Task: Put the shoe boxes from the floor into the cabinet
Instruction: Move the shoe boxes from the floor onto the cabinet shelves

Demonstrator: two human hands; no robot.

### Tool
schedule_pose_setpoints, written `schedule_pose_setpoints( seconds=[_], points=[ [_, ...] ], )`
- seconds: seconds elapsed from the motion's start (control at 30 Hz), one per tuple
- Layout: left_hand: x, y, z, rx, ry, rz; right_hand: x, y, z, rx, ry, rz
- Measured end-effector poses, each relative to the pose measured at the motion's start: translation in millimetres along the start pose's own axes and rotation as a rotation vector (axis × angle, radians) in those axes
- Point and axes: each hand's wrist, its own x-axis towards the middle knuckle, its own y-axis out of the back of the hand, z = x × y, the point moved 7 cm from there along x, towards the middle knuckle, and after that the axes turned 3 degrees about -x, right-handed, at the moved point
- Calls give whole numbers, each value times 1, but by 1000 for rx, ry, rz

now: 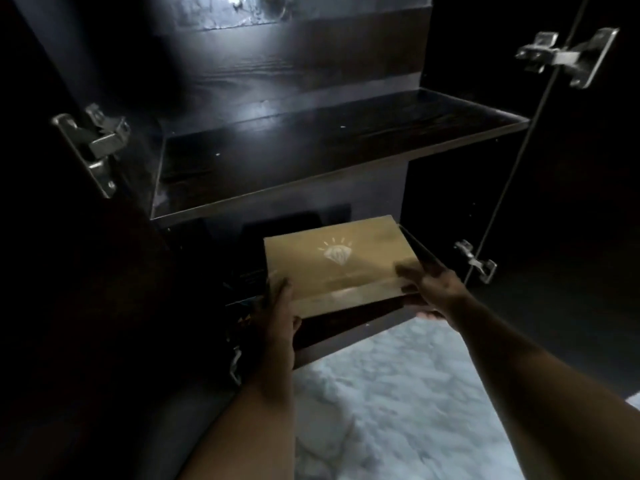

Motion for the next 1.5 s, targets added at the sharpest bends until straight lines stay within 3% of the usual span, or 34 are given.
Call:
schedule_pose_setpoints(
  seconds=[0.2,0.47,0.53,0.63,0.77,0.87,1.03,1.37,1.5],
  points=[
    [73,23,16,-220,-88,162,48,-76,-30,31,31,-105],
    [53,-11,28,-197,-38,-42,57,-138,-33,6,121,-255],
    [49,-17,33,-21,-64,-83,58,-141,-31,-32,160,-270],
    [41,-27,32,526,-229,-137,56,-128,-20,-104,222,-204],
    [24,-44,-20,852,-261,-307,46,-74,28,-310,196,-123],
    [-16,-61,-81,947,-59,-492,23,-14,79,-439,115,-28],
    [-119,-82,-167,1136,231,-803,-38,100,167,-455,-104,200],
    [-321,-107,-298,1348,294,-1278,-232,316,300,-504,-437,750],
    [-374,-99,-339,1459,287,-1409,-304,364,375,-378,-691,840]
  ],
)
